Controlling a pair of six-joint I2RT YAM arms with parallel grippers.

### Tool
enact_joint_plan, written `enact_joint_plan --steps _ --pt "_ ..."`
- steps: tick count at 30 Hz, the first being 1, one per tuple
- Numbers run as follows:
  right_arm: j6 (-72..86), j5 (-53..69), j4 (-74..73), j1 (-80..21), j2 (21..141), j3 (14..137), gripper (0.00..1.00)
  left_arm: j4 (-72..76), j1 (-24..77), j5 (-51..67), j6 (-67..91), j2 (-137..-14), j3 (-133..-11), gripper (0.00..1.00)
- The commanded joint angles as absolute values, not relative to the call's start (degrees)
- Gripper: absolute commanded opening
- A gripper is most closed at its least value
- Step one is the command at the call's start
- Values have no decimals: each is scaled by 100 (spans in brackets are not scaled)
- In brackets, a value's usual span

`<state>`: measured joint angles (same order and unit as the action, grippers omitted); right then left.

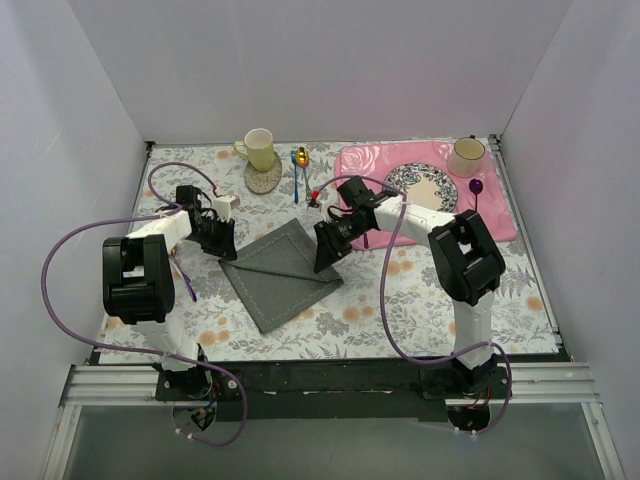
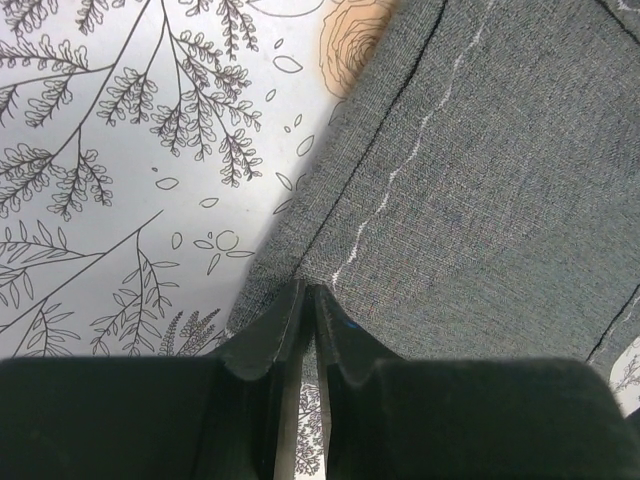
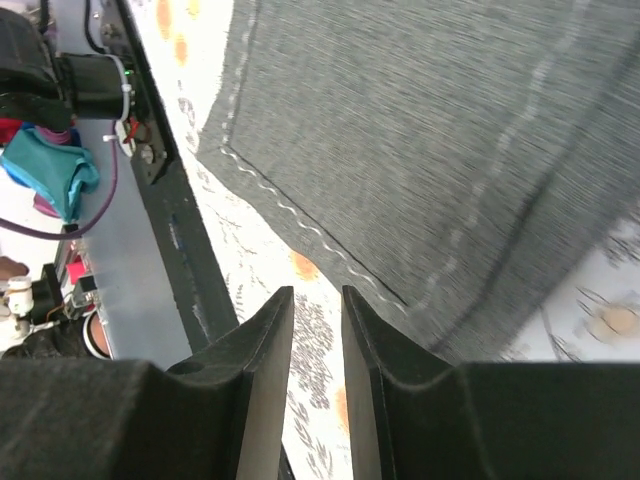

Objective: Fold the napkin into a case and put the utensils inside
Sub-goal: Smooth out the upper triangle-folded napkin at the center of the board.

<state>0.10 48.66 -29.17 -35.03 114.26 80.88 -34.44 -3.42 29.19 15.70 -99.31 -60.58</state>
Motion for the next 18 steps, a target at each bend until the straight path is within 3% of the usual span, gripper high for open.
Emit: enact_joint_plan --steps 1,11,15,16,18 --pt "219 5212 -2584 -3831 11355 8288 34 -3261 -378 2716 1731 -9958 -6003 8" --pt "211 4878 -2373 -4017 11821 8121 33 -3269 -378 2918 1916 -10099 -6249 11" --pt "351 4930 -2303 -3929 11988 8016 33 -3506 -579 3732 1960 -9766 -6424 32" --pt "386 4974 -2277 -3903 12014 8007 32 -3594 -711 4266 1995 -9686 -6529 42" --pt "422 5010 -2224 -3893 12015 7954 32 -4005 -834 4805 1916 -9511 -6644 48"
